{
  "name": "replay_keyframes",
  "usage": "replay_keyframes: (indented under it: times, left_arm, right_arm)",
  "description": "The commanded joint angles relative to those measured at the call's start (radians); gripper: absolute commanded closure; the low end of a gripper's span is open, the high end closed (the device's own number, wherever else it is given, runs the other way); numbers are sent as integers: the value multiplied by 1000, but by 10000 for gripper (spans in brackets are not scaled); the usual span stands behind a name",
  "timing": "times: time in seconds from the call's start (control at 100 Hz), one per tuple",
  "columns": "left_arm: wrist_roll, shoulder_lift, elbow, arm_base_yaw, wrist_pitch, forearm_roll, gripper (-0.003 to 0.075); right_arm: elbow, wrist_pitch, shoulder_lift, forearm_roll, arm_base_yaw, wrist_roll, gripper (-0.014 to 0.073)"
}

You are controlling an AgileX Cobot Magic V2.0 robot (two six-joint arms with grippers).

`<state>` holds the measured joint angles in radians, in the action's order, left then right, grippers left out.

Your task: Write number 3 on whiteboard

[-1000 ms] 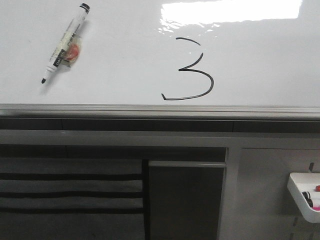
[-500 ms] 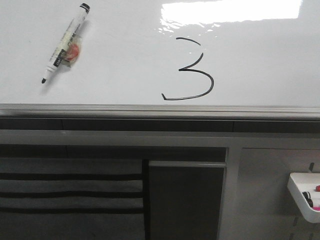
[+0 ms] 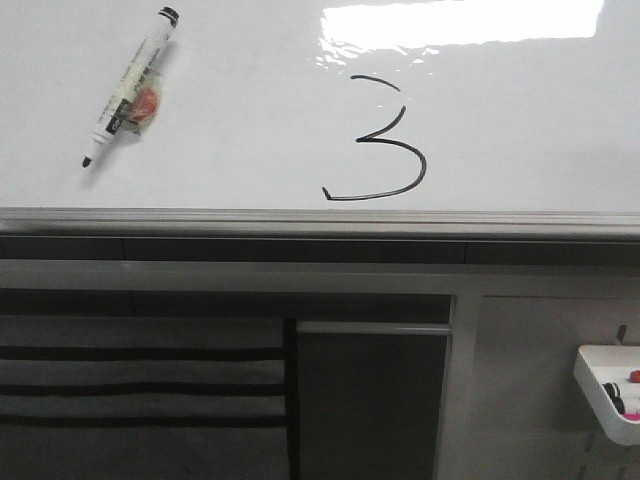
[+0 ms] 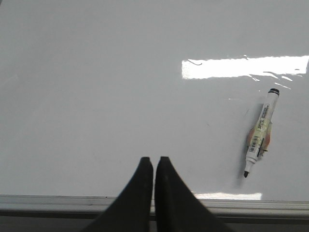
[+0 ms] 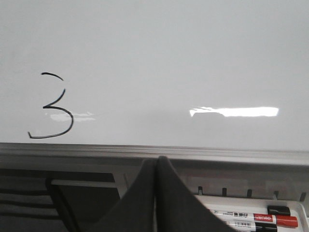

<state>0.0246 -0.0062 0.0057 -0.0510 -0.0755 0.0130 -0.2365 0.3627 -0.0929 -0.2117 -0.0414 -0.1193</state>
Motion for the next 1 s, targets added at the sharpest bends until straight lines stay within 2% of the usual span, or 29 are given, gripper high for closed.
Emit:
replay_keyframes:
  times: [0.0,0.21,0.43,0.47,0.56,0.61,0.99]
  left_arm:
    - [9,-31,4,3,-81,-1,738]
    - [9,-31,4,3,-81,-1,738]
    - [9,-31,4,3,-81,-1,738]
    - [9,-31,4,3,-81,-1,738]
    - [9,-31,4,3,-81,-1,738]
    - [9,-31,4,3,-81,-1,738]
    - [9,-31,4,3,-81,-1,738]
  right_arm:
    - [68,-174,46,-39,27,0,668]
    - [238,-340,121,-116,43,0,668]
    - [275,-376,121,-114,43,0,668]
    - [275,-379,121,-67,43,22,668]
    - [275,-396,122,165,43,247,668]
    - [275,-408,122,212,43,307,668]
    - [275,-450,122,218,43,307,668]
